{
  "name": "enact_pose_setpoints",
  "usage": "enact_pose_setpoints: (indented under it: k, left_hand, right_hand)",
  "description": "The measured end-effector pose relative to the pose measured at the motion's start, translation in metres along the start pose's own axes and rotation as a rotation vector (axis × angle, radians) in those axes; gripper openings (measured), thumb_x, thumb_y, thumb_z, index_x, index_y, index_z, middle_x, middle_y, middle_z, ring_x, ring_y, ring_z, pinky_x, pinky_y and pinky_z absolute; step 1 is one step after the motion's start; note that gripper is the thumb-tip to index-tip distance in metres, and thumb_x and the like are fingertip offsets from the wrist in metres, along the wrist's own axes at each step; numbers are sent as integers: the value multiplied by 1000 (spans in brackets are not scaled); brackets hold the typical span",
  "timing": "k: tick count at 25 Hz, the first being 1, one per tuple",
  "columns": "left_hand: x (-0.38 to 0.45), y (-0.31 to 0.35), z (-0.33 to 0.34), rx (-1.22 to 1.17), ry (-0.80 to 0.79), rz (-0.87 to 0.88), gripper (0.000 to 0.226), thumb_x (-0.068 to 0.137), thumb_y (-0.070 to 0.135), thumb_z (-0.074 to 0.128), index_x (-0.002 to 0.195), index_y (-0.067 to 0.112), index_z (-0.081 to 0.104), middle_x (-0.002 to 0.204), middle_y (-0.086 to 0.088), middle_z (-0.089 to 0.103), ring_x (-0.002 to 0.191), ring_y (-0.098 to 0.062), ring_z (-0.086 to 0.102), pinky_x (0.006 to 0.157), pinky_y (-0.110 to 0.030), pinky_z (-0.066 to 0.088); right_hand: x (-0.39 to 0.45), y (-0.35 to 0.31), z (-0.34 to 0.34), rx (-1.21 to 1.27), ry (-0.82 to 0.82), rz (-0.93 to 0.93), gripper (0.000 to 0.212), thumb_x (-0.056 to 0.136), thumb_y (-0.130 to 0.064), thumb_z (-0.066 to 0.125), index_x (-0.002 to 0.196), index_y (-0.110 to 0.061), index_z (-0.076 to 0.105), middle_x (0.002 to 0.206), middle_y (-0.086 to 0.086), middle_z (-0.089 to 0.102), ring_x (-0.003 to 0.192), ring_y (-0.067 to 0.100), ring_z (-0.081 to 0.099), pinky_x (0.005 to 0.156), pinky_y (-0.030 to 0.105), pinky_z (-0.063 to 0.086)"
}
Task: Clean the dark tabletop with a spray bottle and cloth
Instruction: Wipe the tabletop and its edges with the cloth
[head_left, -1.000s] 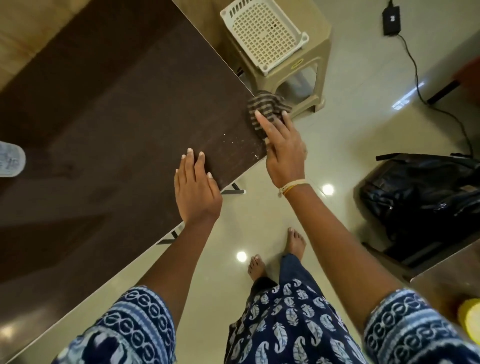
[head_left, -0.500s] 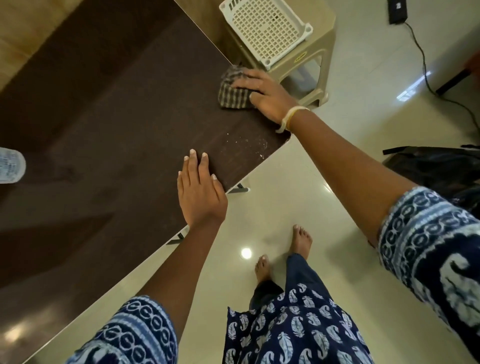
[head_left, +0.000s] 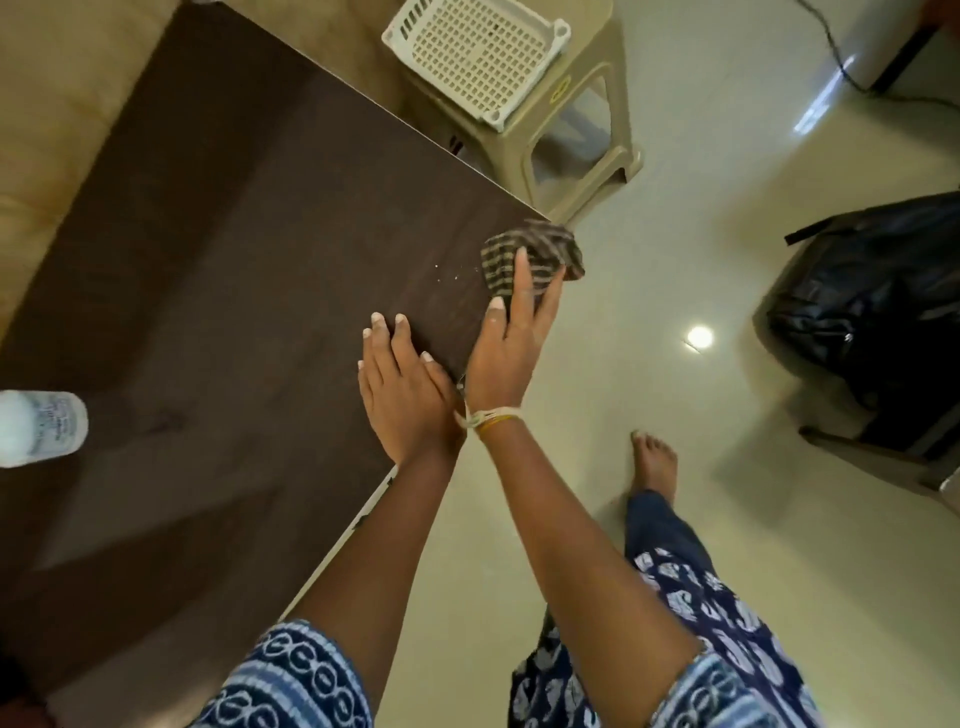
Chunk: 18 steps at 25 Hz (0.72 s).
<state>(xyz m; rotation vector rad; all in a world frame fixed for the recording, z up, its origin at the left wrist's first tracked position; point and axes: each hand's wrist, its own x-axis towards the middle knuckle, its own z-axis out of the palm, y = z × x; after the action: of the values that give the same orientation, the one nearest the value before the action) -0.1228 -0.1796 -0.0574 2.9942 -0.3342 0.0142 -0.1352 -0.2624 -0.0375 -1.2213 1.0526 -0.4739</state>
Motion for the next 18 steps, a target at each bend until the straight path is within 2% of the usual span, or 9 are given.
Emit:
enact_pose_setpoints:
  k: [5, 8, 9, 11, 13, 14, 16, 18]
  left_hand:
    - [2, -4, 4, 5, 61, 71, 49, 97, 23, 30, 140, 5, 47, 151, -16, 41, 140, -32, 38, 112, -48, 36]
    - [-1, -2, 6, -35, 75, 70, 50, 96, 20, 31, 142, 6, 46, 152, -14, 41, 142, -31, 35, 113, -48, 34]
    - [-2, 0, 5, -37, 66, 71, 50, 96, 20, 31, 143, 7, 44, 153, -13, 39, 143, -30, 34, 112, -48, 34]
    - [0, -1, 3, 5, 45, 89, 50, 97, 22, 31, 144, 8, 42, 153, -13, 38, 142, -30, 34, 106, -50, 39]
    - [4, -8, -1, 106, -9, 148, 50, 97, 25, 31, 143, 8, 41, 152, -14, 38, 138, -32, 37, 96, -50, 41]
    - [7, -11, -3, 154, -22, 188, 50, 97, 27, 31, 143, 7, 41, 151, -15, 39, 135, -33, 39, 94, -49, 41]
    - [10, -17, -7, 191, -17, 234, 52, 96, 31, 28, 140, 7, 43, 148, -15, 41, 129, -33, 42, 92, -49, 40]
    - [9, -18, -5, 172, 9, 228, 52, 95, 34, 27, 137, 9, 46, 145, -13, 44, 125, -32, 43, 90, -49, 38]
  right_hand:
    - [-40, 31, -5, -1, -108, -140, 40, 103, -31, 41, 143, -33, 44, 163, -4, 3, 143, -1, 18, 107, 3, 19]
    - [9, 18, -11, -61, -9, -197, 39, 101, -25, 46, 139, -27, 51, 162, 3, 10, 144, 11, 24, 107, 4, 18]
    - [34, 9, -14, -62, 16, -190, 38, 99, -23, 49, 137, -27, 54, 161, 4, 15, 143, 14, 27, 108, 7, 22]
    - [75, 1, -20, -25, 15, -197, 36, 91, -23, 57, 126, -28, 62, 150, 7, 37, 134, 18, 40, 113, 25, 34]
    - [85, 7, -21, 42, 18, -213, 33, 85, -22, 60, 117, -25, 67, 129, 6, 54, 117, 14, 51, 106, 37, 44]
    - [81, 11, -19, 81, 31, -207, 33, 85, -21, 60, 117, -25, 67, 127, 5, 55, 115, 12, 52, 104, 37, 45]
    - [60, 20, -11, 168, 64, -181, 41, 89, -20, 60, 128, -29, 58, 138, 5, 47, 124, 11, 46, 106, 30, 45]
    - [31, 28, -3, 265, 65, -158, 52, 94, -17, 57, 141, -34, 43, 148, 0, 38, 130, -1, 40, 104, 12, 39]
